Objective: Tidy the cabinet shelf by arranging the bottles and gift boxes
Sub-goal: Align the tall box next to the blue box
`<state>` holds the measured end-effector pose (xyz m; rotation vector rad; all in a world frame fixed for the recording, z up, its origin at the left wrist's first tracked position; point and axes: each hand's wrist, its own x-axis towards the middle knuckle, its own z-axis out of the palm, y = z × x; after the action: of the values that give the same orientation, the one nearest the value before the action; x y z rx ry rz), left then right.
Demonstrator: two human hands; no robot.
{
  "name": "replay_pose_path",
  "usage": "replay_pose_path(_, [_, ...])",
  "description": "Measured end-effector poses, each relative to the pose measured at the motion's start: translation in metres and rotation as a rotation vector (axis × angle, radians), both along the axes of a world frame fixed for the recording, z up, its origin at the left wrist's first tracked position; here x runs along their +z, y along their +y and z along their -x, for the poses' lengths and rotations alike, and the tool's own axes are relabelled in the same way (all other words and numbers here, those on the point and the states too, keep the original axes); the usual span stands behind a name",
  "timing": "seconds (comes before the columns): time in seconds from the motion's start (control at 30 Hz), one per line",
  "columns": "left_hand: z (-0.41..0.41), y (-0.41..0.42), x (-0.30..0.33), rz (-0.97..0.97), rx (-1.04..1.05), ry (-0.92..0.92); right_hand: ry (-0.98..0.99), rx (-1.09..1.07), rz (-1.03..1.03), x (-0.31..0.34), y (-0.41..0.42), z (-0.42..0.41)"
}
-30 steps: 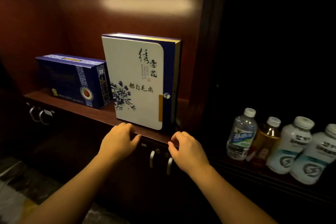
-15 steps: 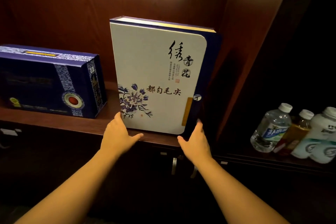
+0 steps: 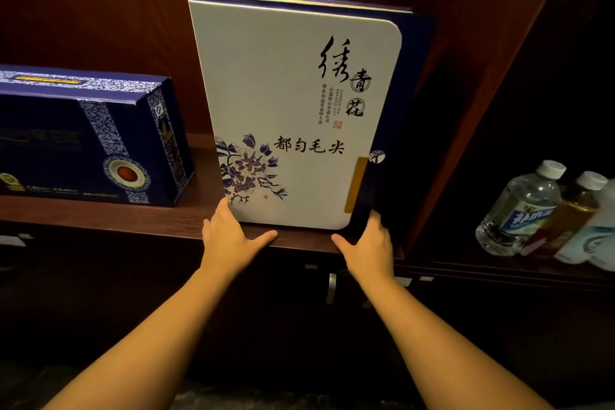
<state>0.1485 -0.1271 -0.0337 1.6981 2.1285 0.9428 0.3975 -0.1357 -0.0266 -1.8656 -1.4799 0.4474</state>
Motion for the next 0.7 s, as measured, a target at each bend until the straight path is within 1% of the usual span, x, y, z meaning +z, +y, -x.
replay_pose_path(0.13, [0.002,-0.003,0.002,0.006,-0.016,-0.017,-0.008,0.009,-0.006,0.000,0.000,-0.001])
replay_pose_path(0.33, [0.011,-0.003,0.006,0.020,-0.054,0.010,0.003,-0.033,0.029,0.005,-0.001,0.006])
replay_pose_path(0.7, [0.040,0.005,0.010,0.036,-0.043,0.008,0.023,-0.083,0.040,0.009,-0.001,0.042])
